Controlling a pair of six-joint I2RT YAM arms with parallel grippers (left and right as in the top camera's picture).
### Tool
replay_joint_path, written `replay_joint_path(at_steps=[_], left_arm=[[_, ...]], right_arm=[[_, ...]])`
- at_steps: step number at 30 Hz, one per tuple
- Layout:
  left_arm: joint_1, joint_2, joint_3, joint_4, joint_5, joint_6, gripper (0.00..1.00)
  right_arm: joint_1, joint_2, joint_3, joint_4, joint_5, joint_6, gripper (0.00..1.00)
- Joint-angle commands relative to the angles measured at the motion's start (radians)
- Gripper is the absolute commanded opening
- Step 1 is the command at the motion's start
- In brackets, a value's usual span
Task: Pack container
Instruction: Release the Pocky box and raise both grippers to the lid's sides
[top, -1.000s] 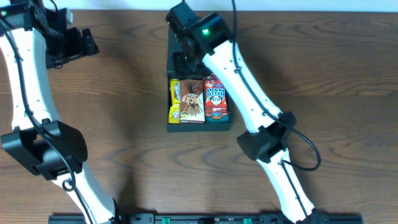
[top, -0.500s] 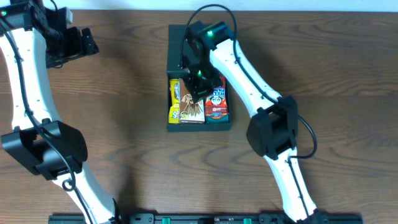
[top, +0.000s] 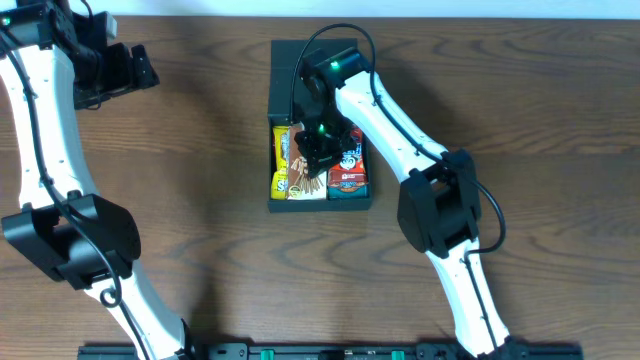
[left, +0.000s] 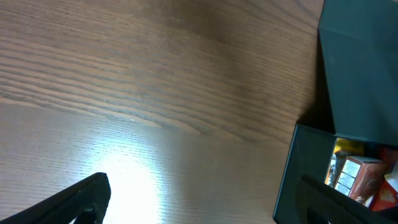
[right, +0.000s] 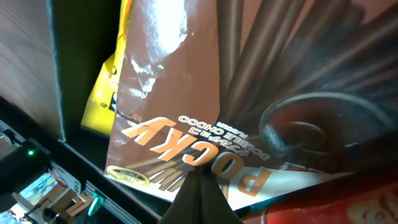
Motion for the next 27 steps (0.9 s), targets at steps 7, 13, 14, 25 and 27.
replay_joint_path(at_steps=[7,13,14,25,27], left_arm=[[-0.001,0.000,-0.003,0.010,0.066,0.001,0.95],[-0.051,0.000,-0.004,0.065,0.086,-0.031,1.00],[-0.068,0.000,-0.007,0.079,0.087,-0.038,0.89],[-0.297,0.051,-0.166,0.421,0.130,-0.276,0.06],[-0.315,0.087,-0.177,0.455,0.130,-0.303,0.06]], right_arm=[[-0.047,-0.018,0.319,-0.084,0.015,-0.071,0.01],[-0.189,-0.029,0.493,0.016,0.278,-0.051,0.02],[-0.218,-0.029,0.495,0.034,0.351,-0.010,0.02],[-0.403,-0.017,0.276,0.296,0.235,0.015,0.02],[-0.432,-0.017,0.184,0.367,0.118,0.016,0.02]])
